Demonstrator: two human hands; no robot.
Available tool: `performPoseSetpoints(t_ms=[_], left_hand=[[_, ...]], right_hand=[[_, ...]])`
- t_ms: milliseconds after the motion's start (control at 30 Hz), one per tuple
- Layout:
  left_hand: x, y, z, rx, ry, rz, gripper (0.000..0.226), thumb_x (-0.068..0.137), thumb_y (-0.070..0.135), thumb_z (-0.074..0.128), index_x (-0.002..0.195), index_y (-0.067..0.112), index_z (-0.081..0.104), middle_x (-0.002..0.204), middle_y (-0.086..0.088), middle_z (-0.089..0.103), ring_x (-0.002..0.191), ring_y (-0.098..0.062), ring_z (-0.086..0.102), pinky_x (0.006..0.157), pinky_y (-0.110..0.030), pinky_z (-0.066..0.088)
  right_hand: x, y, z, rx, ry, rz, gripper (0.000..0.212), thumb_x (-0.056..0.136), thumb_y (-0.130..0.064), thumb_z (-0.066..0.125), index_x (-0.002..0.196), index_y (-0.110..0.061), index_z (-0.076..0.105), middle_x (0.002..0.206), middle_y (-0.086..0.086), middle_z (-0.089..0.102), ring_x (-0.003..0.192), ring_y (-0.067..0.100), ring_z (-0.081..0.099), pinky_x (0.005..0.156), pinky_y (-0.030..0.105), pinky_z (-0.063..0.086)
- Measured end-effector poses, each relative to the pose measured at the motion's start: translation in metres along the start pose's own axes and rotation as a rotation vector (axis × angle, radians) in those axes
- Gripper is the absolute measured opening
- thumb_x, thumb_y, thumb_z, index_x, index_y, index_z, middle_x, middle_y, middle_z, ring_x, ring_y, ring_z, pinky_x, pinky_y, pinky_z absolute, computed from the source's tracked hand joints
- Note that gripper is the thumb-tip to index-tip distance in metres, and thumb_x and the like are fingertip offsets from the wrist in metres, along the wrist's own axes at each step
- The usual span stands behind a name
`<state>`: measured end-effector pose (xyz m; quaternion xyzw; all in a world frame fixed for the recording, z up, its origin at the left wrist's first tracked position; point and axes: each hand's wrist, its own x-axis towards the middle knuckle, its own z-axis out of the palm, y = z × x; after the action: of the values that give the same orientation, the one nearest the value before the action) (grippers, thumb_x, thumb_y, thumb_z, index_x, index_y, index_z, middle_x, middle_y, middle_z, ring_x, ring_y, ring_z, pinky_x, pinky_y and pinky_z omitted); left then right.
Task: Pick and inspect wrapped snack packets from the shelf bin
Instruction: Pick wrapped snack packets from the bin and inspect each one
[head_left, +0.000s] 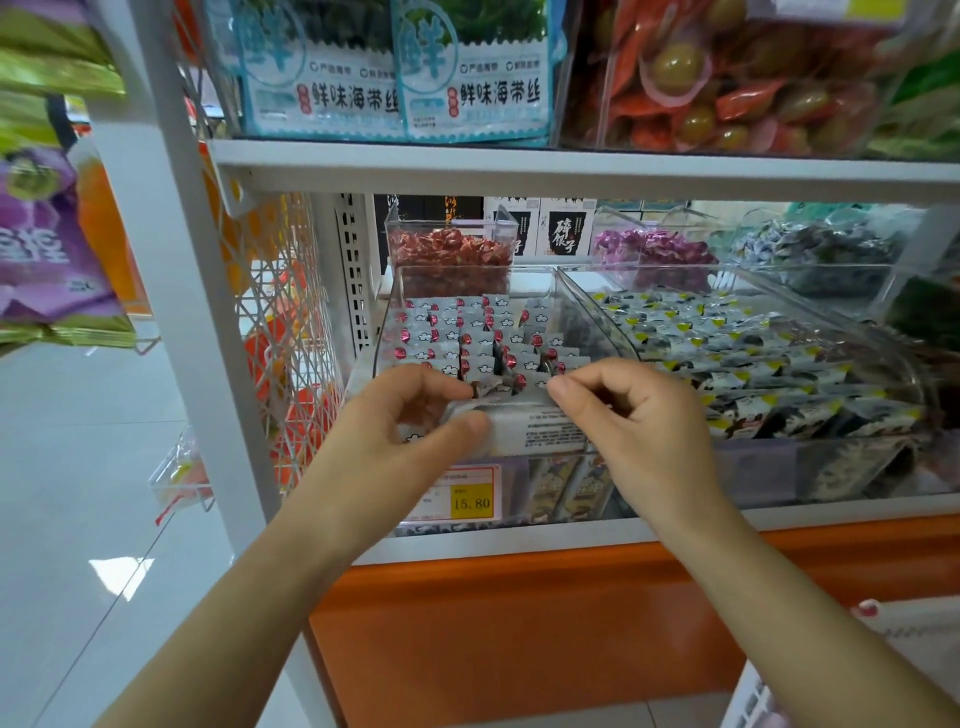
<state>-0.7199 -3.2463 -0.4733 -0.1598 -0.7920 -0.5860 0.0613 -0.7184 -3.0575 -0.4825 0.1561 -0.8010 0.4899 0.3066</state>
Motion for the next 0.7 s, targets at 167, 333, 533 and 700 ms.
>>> performPoseSetpoints(t_ms=[167, 333, 533, 700], left_hand=[[0.0021, 0.0001, -0.0042, -0.042, -0.015, -0.035, 0.008, 0.077, 0.022, 0.069, 0.079, 0.016, 0.065, 0.076, -0.001, 0.067, 0.072, -0.011, 0.064, 0.064, -0.021, 0.052], [0.0048, -0.0001, -0.0060, -0.018, 0.032, -0.032, 0.016, 0.081, 0.023, 0.064, 0.069, 0.014, 0.066, 0.069, 0.000, 0.069, 0.065, -0.011, 0.066, 0.058, -0.018, 0.054], [0.0038, -0.0004, -0.0051, 0.091, 0.113, 0.041, 0.021, 0.085, 0.029, 0.058, 0.070, 0.018, 0.067, 0.069, 0.004, 0.069, 0.064, -0.008, 0.064, 0.055, -0.021, 0.054], [0.0012, -0.0016, 0.0023, 0.097, 0.101, 0.097, 0.020, 0.088, 0.035, 0.052, 0.094, 0.026, 0.069, 0.083, 0.002, 0.070, 0.073, -0.007, 0.064, 0.067, -0.025, 0.054]], right_hand=[[-0.0002, -0.0015, 0.0009, 0.000, -0.033, -0.009, 0.011, 0.086, -0.018, 0.064, 0.076, -0.023, 0.068, 0.071, -0.010, 0.066, 0.068, 0.003, 0.061, 0.060, 0.010, 0.044], [0.0001, -0.0020, 0.0014, -0.001, -0.068, -0.031, 0.010, 0.085, -0.018, 0.065, 0.077, -0.020, 0.069, 0.071, -0.010, 0.067, 0.067, 0.002, 0.061, 0.058, 0.009, 0.043], [0.0015, -0.0006, -0.0031, 0.084, -0.154, 0.068, 0.012, 0.083, -0.019, 0.067, 0.084, -0.031, 0.070, 0.081, -0.018, 0.071, 0.078, -0.004, 0.065, 0.067, 0.009, 0.048], [0.0020, 0.0045, -0.0006, 0.054, -0.002, 0.106, 0.023, 0.089, -0.017, 0.061, 0.070, -0.008, 0.069, 0.058, 0.000, 0.065, 0.053, 0.004, 0.062, 0.050, 0.020, 0.051]])
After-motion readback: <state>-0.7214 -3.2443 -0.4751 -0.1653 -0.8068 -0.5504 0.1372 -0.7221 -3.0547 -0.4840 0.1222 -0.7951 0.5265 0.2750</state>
